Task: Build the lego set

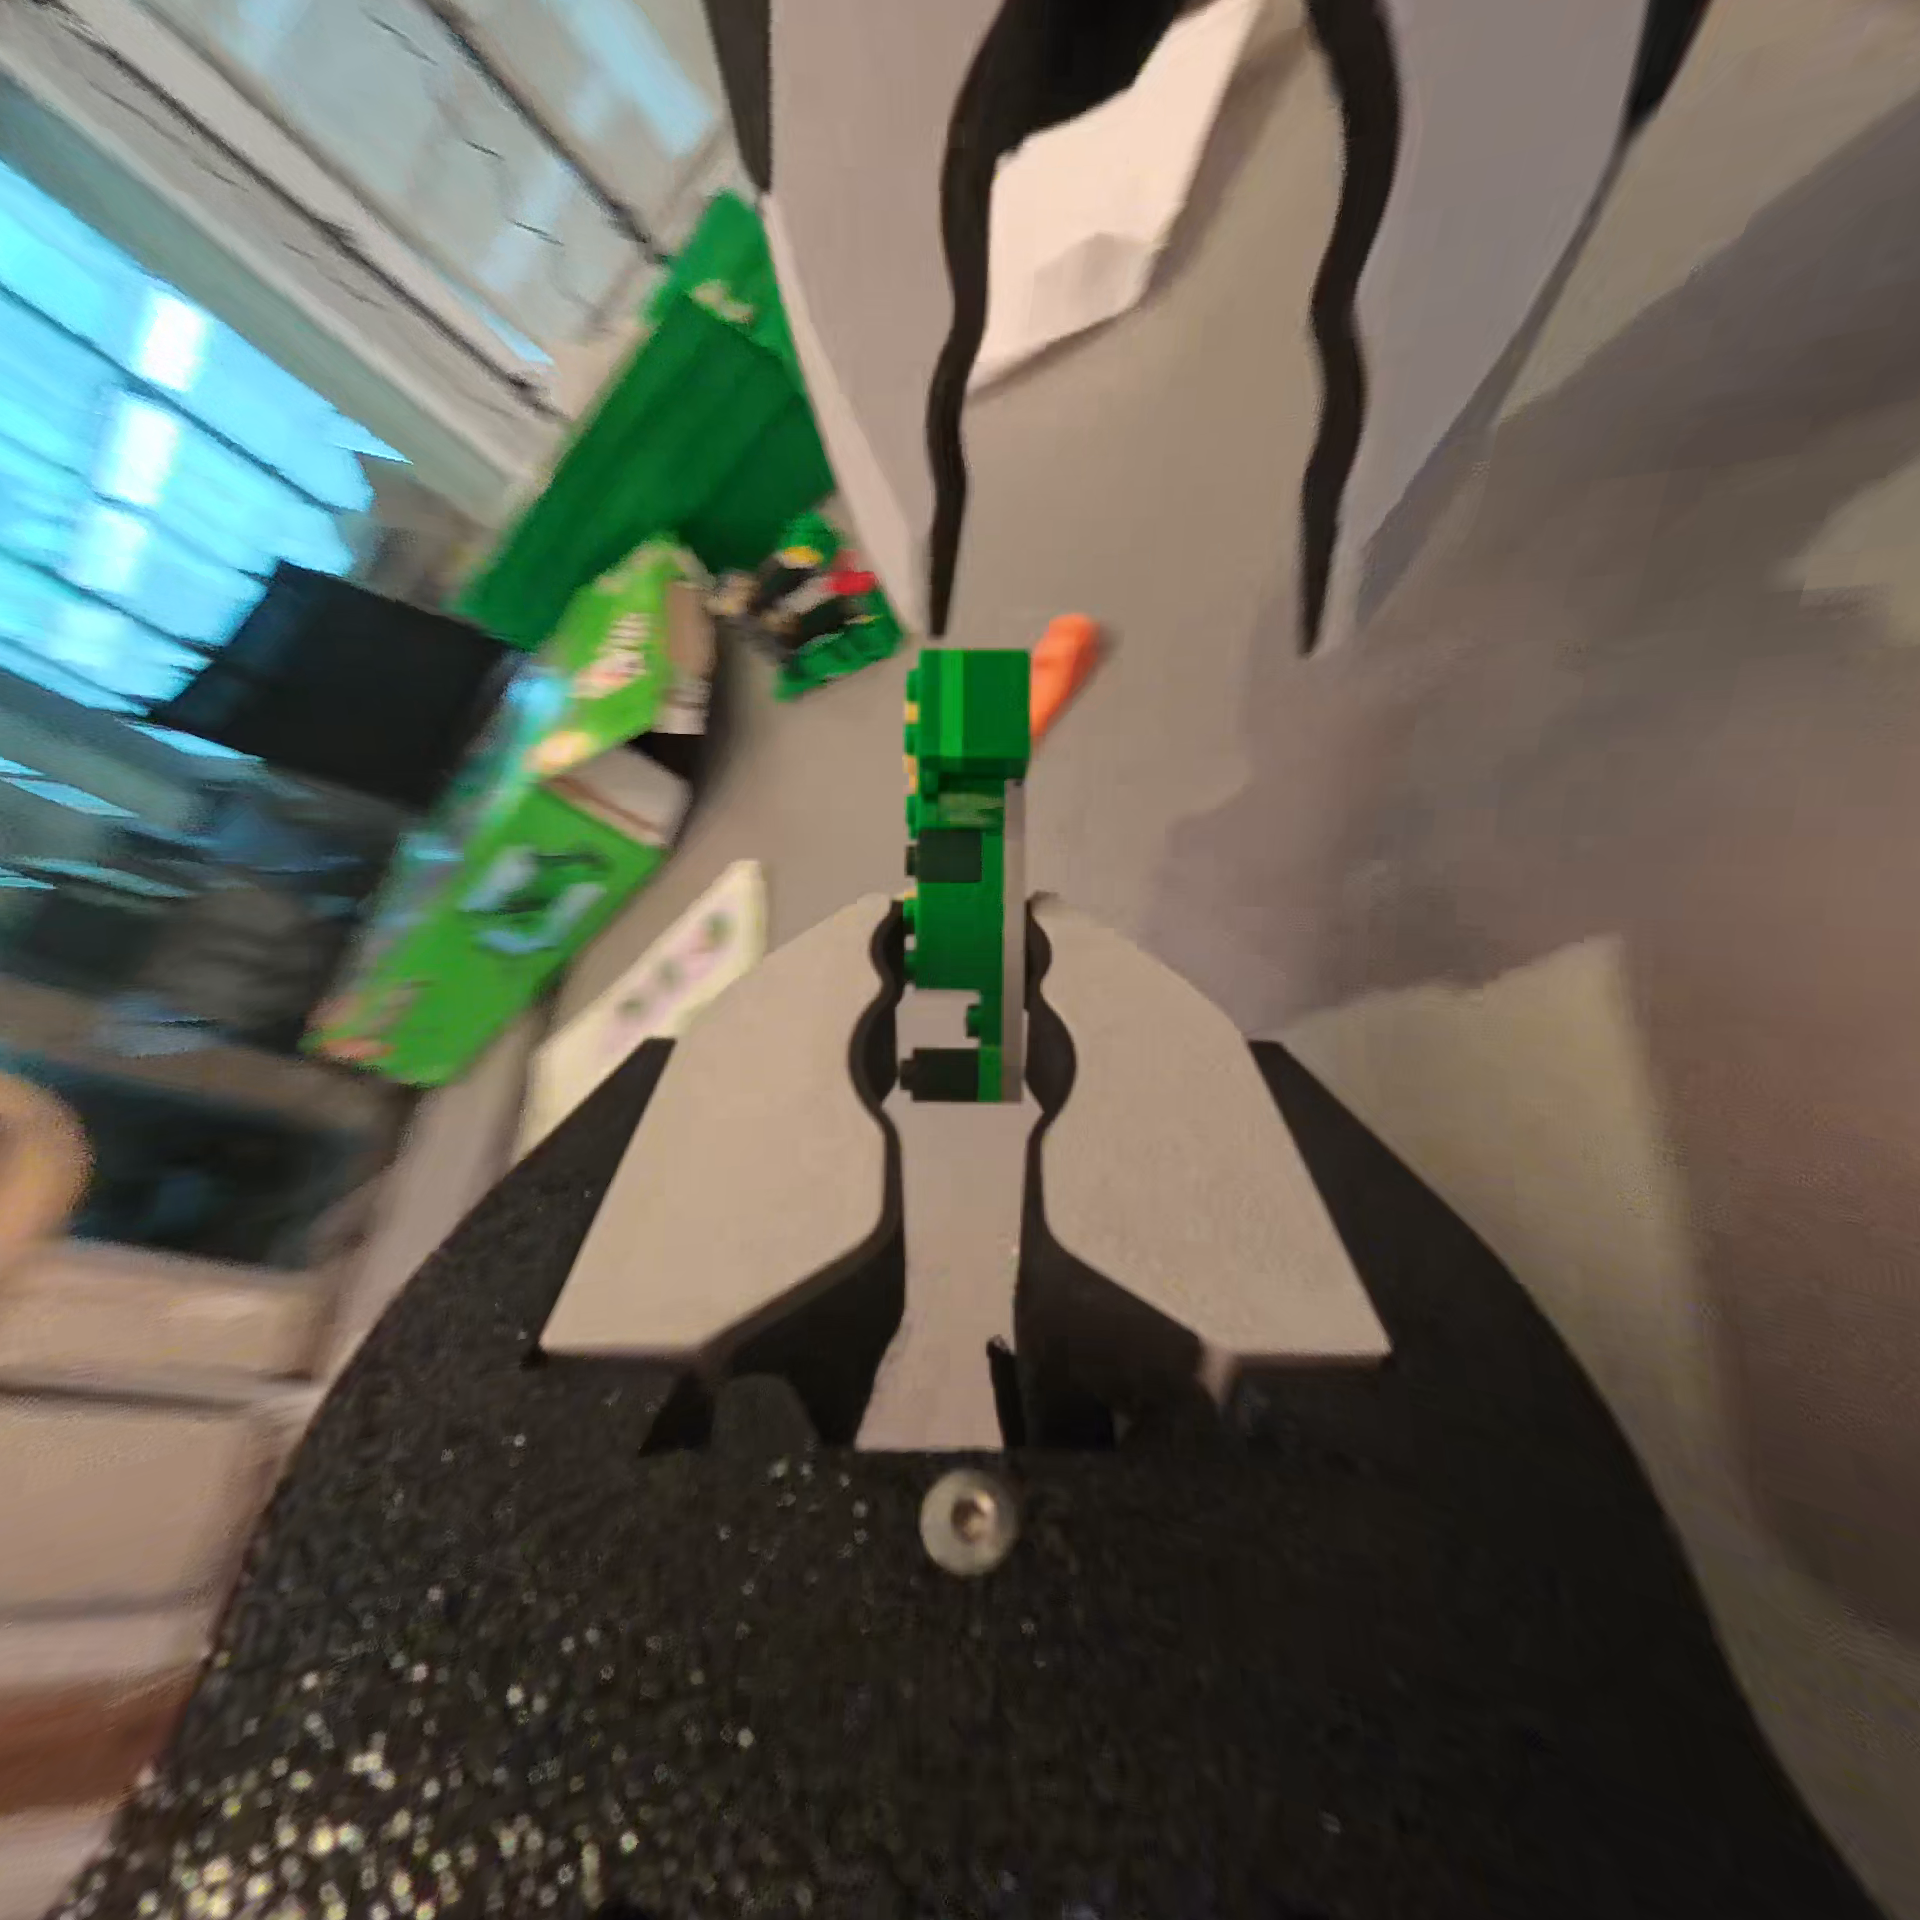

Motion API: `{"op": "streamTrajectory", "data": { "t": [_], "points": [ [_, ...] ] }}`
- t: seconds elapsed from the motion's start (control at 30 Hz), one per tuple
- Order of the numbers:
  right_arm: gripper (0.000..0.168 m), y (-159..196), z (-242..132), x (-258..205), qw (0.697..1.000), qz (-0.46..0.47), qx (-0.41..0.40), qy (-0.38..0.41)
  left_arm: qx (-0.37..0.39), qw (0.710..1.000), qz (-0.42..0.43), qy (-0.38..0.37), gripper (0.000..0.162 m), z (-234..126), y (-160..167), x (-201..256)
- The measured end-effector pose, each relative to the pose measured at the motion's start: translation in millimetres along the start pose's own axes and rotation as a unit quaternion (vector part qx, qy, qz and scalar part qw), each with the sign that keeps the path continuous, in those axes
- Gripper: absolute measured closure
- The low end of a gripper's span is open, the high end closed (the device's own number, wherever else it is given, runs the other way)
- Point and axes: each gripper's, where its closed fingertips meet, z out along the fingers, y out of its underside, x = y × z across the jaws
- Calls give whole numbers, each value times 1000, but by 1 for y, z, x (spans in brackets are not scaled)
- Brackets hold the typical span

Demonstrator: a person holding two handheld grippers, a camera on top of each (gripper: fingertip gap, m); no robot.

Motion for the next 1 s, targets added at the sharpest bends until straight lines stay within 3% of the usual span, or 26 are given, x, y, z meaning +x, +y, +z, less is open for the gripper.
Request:
{"op": "streamTrajectory", "data": {
  "t": [0.13, 0.37, 0.67, 0.87, 1.0],
  "points": [
    [103, -6, -11, 8, 995, 43, 90, -14, -45, 981, 150, -118, 143, -17, 10, -24],
    [109, -7, 6, 21, 983, 65, 168, -23, -95, 966, 198, -140, 143, -47, 28, -37],
    [110, -69, 18, 30, 932, 118, 325, -110, -134, 915, 318, -211, 143, -79, 1, -54],
    [112, -90, 10, 29, 914, 109, 371, -123, -127, 914, 332, -196, 142, -70, -7, -47],
    [132, -88, 15, 30, 921, 107, 361, -103, -113, 923, 317, -188, 142, -63, -11, -41]
  ]
}}
